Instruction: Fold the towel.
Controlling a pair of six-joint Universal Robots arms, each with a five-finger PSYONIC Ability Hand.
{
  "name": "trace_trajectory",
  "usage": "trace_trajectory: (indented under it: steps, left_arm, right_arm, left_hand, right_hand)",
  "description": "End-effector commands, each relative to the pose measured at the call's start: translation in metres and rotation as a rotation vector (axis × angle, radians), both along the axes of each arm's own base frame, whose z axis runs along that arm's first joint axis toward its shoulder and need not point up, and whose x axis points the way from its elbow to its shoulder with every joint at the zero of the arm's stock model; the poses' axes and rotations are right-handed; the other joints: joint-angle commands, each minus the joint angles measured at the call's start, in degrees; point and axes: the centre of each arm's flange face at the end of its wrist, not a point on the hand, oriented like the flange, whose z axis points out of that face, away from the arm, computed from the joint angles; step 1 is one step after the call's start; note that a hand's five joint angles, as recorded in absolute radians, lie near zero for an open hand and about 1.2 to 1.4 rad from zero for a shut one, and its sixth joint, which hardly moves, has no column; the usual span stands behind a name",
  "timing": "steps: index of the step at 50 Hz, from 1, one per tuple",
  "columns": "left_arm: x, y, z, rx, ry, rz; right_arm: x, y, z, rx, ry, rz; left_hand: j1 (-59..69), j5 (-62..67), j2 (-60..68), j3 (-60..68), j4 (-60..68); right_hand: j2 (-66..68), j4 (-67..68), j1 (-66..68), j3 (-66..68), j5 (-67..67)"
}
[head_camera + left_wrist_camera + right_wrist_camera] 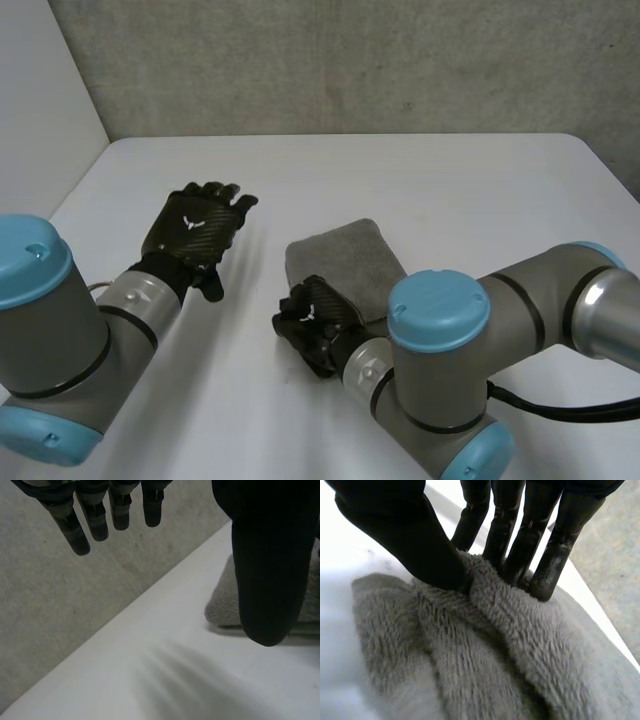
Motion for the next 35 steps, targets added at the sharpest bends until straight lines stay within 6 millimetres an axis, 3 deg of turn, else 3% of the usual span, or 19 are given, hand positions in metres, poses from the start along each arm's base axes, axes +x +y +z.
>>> trace_trajectory:
  steps: [1, 3, 6, 8, 9, 11, 17, 19, 25, 27, 35]
  left_arm:
    - [-0.014, -0.013, 0.028, -0.048, 0.113, -0.006]
    - [-0.019, -0.017, 0.034, -0.051, 0.150, -0.002]
    - [-0.033, -0.023, 0.035, -0.028, 0.202, 0.000]
    - [-0.050, -0.026, 0.034, 0.016, 0.230, -0.002]
    - [-0.050, -0.026, 0.034, 0.016, 0.230, -0.002]
    - [-0.066, -0.029, 0.023, 0.089, 0.225, 0.009]
    - [-0.092, -0.025, 0.002, 0.231, 0.254, -0.004]
    - [-0.106, -0.023, -0.017, 0.318, 0.269, -0.007]
    - [-0.123, -0.018, -0.036, 0.384, 0.253, -0.021]
    - [-0.127, -0.017, -0.051, 0.411, 0.232, -0.020]
    - [-0.114, -0.007, -0.088, 0.487, 0.135, 0.052]
  right_arm:
    - [-0.030, -0.027, 0.039, 0.016, -0.102, -0.132]
    - [-0.040, -0.035, 0.059, 0.041, -0.184, -0.188]
    - [-0.046, -0.044, 0.067, 0.061, -0.229, -0.229]
    - [-0.063, -0.064, 0.079, 0.111, -0.321, -0.321]
    - [-0.063, -0.064, 0.079, 0.111, -0.321, -0.321]
    - [-0.074, -0.080, 0.087, 0.153, -0.397, -0.386]
    - [-0.084, -0.097, 0.088, 0.233, -0.423, -0.416]
    - [-0.084, -0.104, 0.071, 0.336, -0.379, -0.402]
    - [-0.083, -0.111, 0.050, 0.450, -0.336, -0.413]
    - [-0.084, -0.117, 0.040, 0.471, -0.325, -0.421]
    - [-0.080, -0.128, 0.017, 0.491, -0.286, -0.436]
  left_hand:
    - [0.3, -1.3, 0.6, 0.5, 0.5]
    - [0.4, -1.2, 0.7, 0.6, 0.6]
    - [0.7, -0.9, 1.0, 0.9, 0.9]
    - [0.7, -0.9, 1.0, 0.9, 0.9]
    - [0.7, -0.9, 1.0, 0.9, 0.9]
    - [1.0, -0.6, 1.3, 1.3, 1.2]
    - [1.4, -0.2, 1.7, 1.6, 1.6]
    - [1.4, -0.2, 1.7, 1.6, 1.6]
    - [1.4, -0.2, 1.7, 1.6, 1.6]
    - [1.4, -0.2, 1.7, 1.6, 1.6]
    - [1.4, -0.2, 1.7, 1.6, 1.6]
  right_hand:
    - [-46.6, -47.5, -54.9, -47.4, -49.0]
    - [-46.6, -47.5, -54.9, -47.4, -49.0]
    - [-46.6, -47.5, -54.9, -47.4, -49.0]
    - [-46.6, -47.5, -54.9, -47.4, -49.0]
    - [-46.6, -47.5, -54.9, -47.4, -49.0]
    - [-46.6, -47.5, -54.9, -47.4, -49.0]
    - [-46.6, -47.5, -54.9, -47.4, -49.0]
    - [-46.6, -47.5, -54.9, -47.4, -49.0]
    - [-46.6, -47.5, -54.9, -47.4, -49.0]
    - [-46.6, -47.5, -54.9, -47.4, -49.0]
    - [-46.6, -47.5, -54.9, -47.4, -49.0]
